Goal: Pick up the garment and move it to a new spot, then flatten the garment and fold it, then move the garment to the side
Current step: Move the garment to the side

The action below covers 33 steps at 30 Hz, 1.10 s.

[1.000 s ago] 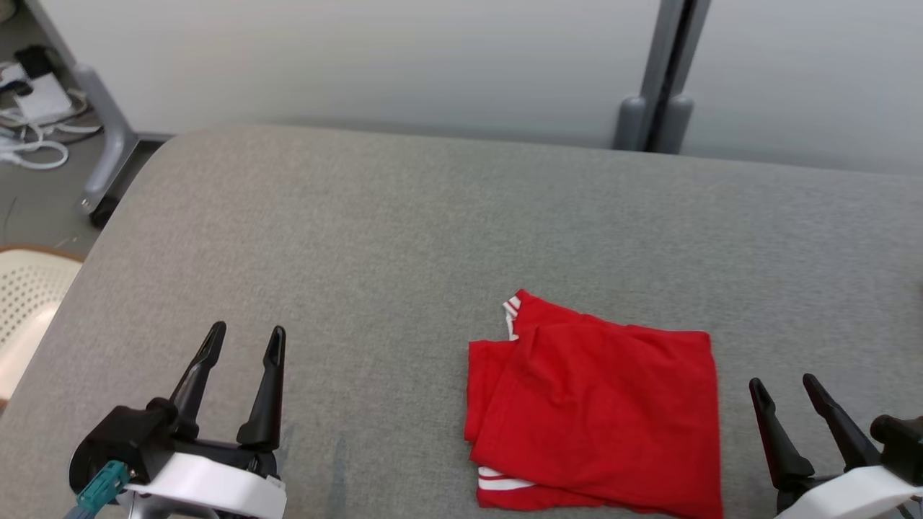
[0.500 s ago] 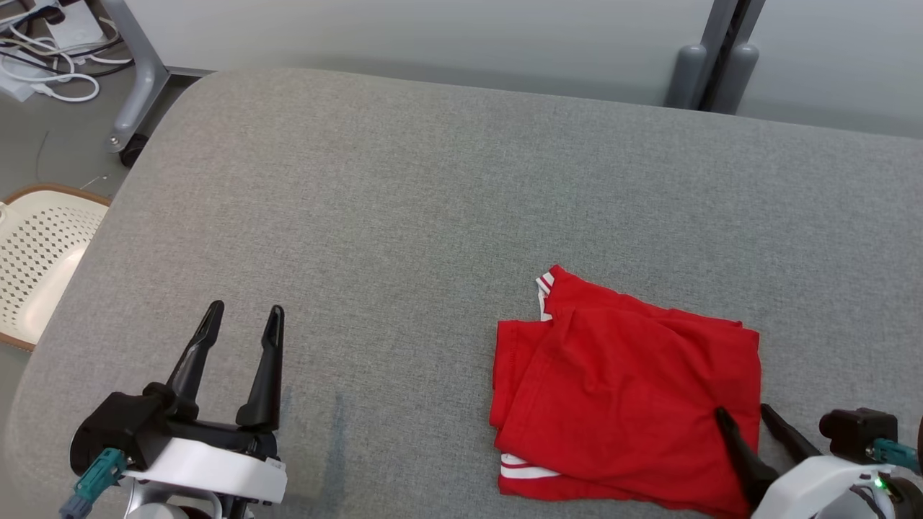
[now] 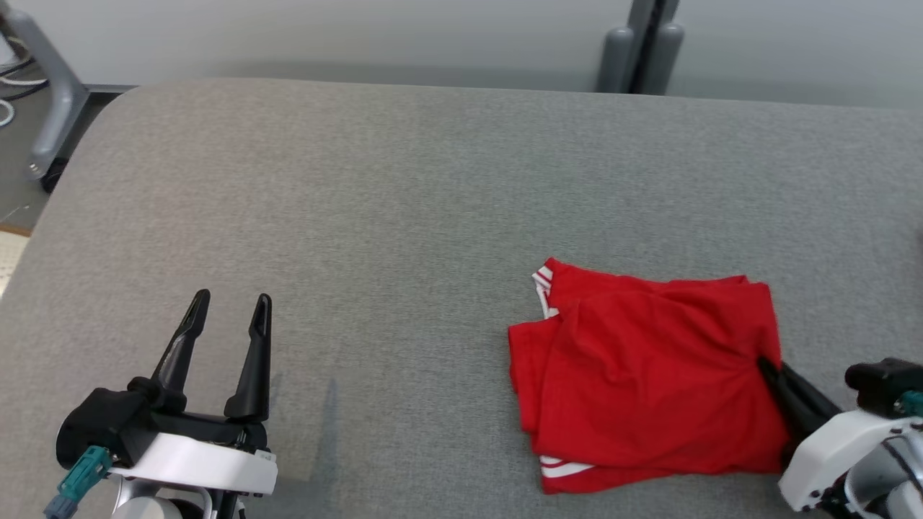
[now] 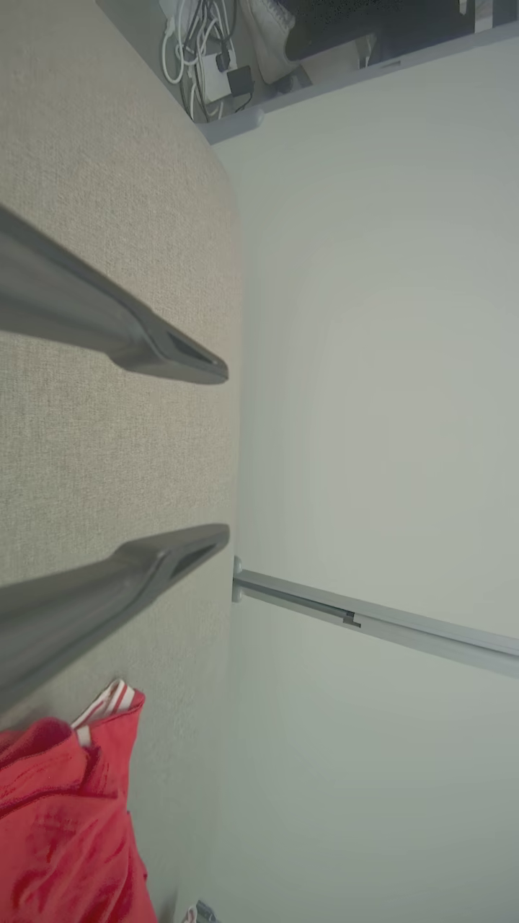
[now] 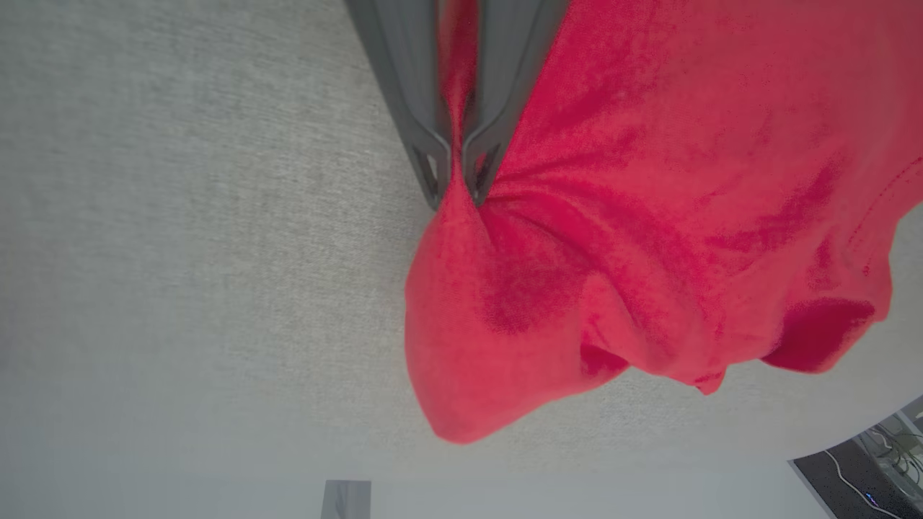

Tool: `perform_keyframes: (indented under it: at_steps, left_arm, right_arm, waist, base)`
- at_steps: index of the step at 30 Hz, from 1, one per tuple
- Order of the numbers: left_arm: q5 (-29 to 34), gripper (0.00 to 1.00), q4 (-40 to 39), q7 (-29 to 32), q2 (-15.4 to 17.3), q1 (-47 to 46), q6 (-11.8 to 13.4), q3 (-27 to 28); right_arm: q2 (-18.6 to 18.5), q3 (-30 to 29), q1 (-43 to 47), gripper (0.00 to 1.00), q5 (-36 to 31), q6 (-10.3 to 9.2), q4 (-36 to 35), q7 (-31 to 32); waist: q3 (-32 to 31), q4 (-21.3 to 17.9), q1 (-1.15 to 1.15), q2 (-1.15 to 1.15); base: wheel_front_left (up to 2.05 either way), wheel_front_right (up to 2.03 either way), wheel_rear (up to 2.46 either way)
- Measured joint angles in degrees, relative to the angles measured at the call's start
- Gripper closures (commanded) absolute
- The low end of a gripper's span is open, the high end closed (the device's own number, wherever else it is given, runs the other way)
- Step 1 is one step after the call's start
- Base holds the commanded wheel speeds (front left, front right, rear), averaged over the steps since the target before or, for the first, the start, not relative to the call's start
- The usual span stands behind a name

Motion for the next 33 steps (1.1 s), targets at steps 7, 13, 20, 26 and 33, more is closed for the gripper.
perform_keyframes:
  at_steps: [7,13,20,26,33]
  left_arm:
    - [0.38,0.00,-1.66,-0.11,0.65,-0.71,0.32,0.12]
    - [1.29,0.00,-3.85,0.04,1.75,-3.92,-0.08,-0.30]
    - [2.45,0.00,-6.59,1.14,4.19,-5.87,-0.14,0.04]
    - [3.05,0.00,-8.77,2.93,6.03,-7.06,-0.24,0.20]
    - [3.96,0.00,-10.48,4.63,7.49,-9.26,-0.70,-0.52]
  right_arm:
    - [-5.49,-2.83,-5.78,1.00,-1.30,0.00,-2.47,2.57]
    - [-6.77,-2.11,-12.48,1.00,-1.16,0.00,-2.15,2.43]
    - [-9.42,-3.24,-19.30,1.00,-1.59,0.00,-2.30,0.29]
    - [-13.73,-6.75,-22.62,1.00,-2.55,0.00,-2.86,0.13]
    - [-18.68,-13.47,-25.46,1.00,-3.12,0.00,-2.81,0.54]
  waist:
    - [1.23,-7.85,0.00,0.00]
    - [4.58,-12.10,0.00,0.00]
    - [9.91,-15.82,0.00,0.00]
    - [13.82,-19.11,0.00,0.00]
    - [18.12,-20.97,0.00,0.00]
  base:
    - [0.00,0.00,0.00]
    - [0.00,0.00,0.00]
    - [0.00,0.00,0.00]
    - [0.00,0.00,0.00]
    - [0.00,0.00,0.00]
